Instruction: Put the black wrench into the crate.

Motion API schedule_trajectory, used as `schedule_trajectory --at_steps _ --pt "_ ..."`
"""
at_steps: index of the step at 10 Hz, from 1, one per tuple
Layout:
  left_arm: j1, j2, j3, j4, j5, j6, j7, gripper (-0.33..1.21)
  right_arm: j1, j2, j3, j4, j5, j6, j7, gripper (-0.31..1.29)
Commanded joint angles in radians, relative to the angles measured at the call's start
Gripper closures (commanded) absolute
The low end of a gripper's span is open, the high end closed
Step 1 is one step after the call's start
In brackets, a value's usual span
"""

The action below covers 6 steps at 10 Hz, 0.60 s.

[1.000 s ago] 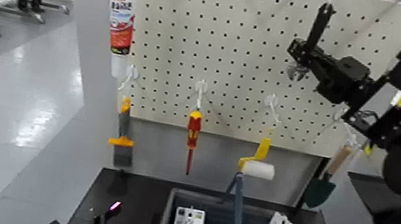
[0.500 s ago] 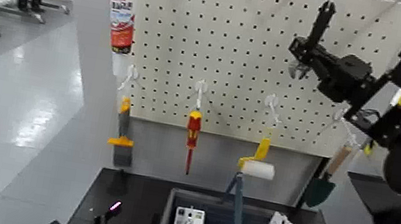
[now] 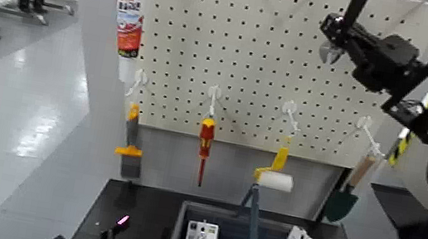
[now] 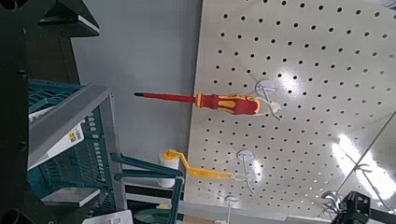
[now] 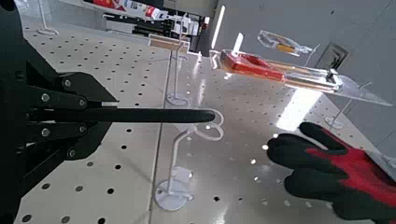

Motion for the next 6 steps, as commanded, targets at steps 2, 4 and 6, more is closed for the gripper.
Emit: schedule_trajectory --at_steps 2,4,6 --pt "0.0 0.002 0.0 0.0 0.0 0.003 0.0 0.1 0.057 0.005 -0.003 -0.204 0.003 0.048 -0.034 1.23" --pt "0.0 0.003 -0.001 0.0 0.0 0.003 0.0 0.1 0.129 0.016 -0.011 -0.307 0.003 0.075 -0.072 1.23" --pt "0.003 0.003 0.002 -0.002 -0.002 0.003 0.0 0.1 0.23 0.038 -0.016 -0.356 0.005 0.103 -0.108 1.23"
